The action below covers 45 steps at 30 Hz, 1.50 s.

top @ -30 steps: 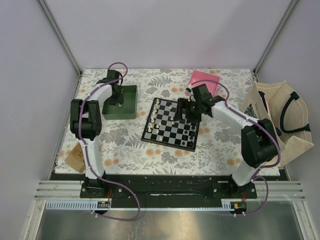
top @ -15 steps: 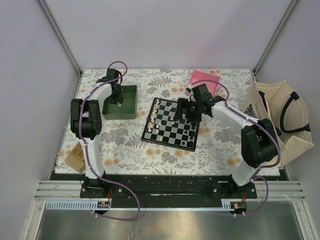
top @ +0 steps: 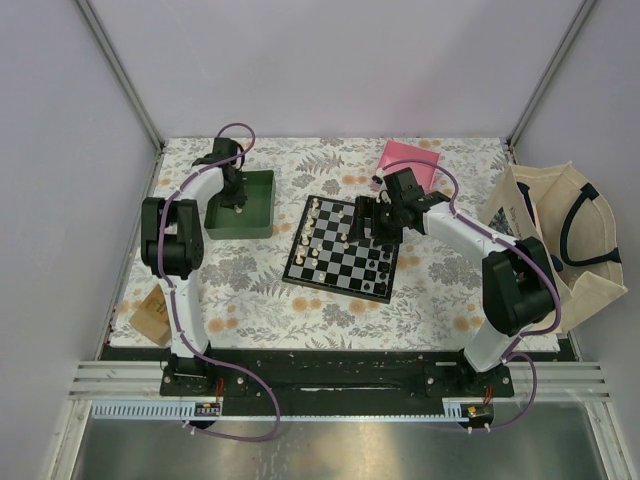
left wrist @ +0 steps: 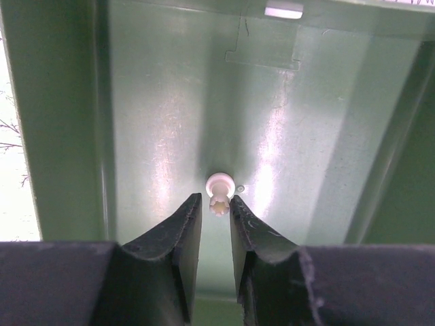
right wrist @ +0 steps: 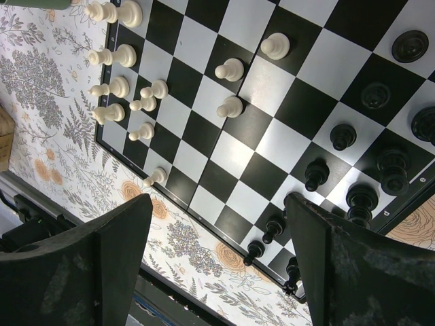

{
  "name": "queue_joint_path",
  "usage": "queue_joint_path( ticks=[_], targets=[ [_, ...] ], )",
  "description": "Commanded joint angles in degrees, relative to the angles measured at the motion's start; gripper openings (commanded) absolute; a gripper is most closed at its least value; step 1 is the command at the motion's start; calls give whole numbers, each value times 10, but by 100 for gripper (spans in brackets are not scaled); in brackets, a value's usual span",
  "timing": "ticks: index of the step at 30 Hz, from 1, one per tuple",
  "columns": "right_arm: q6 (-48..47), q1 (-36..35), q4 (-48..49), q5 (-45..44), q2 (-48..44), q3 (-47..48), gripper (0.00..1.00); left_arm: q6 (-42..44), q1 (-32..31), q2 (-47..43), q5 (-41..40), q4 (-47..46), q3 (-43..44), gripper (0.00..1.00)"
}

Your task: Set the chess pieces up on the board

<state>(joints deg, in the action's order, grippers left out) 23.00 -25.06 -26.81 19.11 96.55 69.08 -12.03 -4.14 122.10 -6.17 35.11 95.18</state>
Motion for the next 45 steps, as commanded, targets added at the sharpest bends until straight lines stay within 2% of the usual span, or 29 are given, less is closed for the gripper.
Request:
queue_joint_path(
  ticks=[1,4,7,9,10,18,27,34,40,45],
  targets=[
    [0,3,4,4,-4,11,89,5,4,2,12,1,22,26],
    [0,3,4,4,-5,11,89,6,4,3,15,0,24,23],
    [0,3,4,4,-4,10,89,7,4,5,19,0,25,14],
    [0,3,4,3,-5,10,89,7,4,0,18,1,22,2],
    [0,4,4,3,-4,10,88,6,4,-5,18,-1,17,0],
    [1,3,3,4,-3,12,89,1,-13,-141,10,-7,-37,0],
    [2,3,3,5,-12,11,89,-1,-153,-278,-47,28,-94,0],
    [3,3,3,4,-18,4,89,-48,-233,-406,-44,54,-219,0],
    [12,3,10,14,-20,5,88,-95,-319,-456,-50,81,-283,0],
    [17,2,13,20,-23,4,88,-127,-356,-450,-61,60,-324,0]
  ],
)
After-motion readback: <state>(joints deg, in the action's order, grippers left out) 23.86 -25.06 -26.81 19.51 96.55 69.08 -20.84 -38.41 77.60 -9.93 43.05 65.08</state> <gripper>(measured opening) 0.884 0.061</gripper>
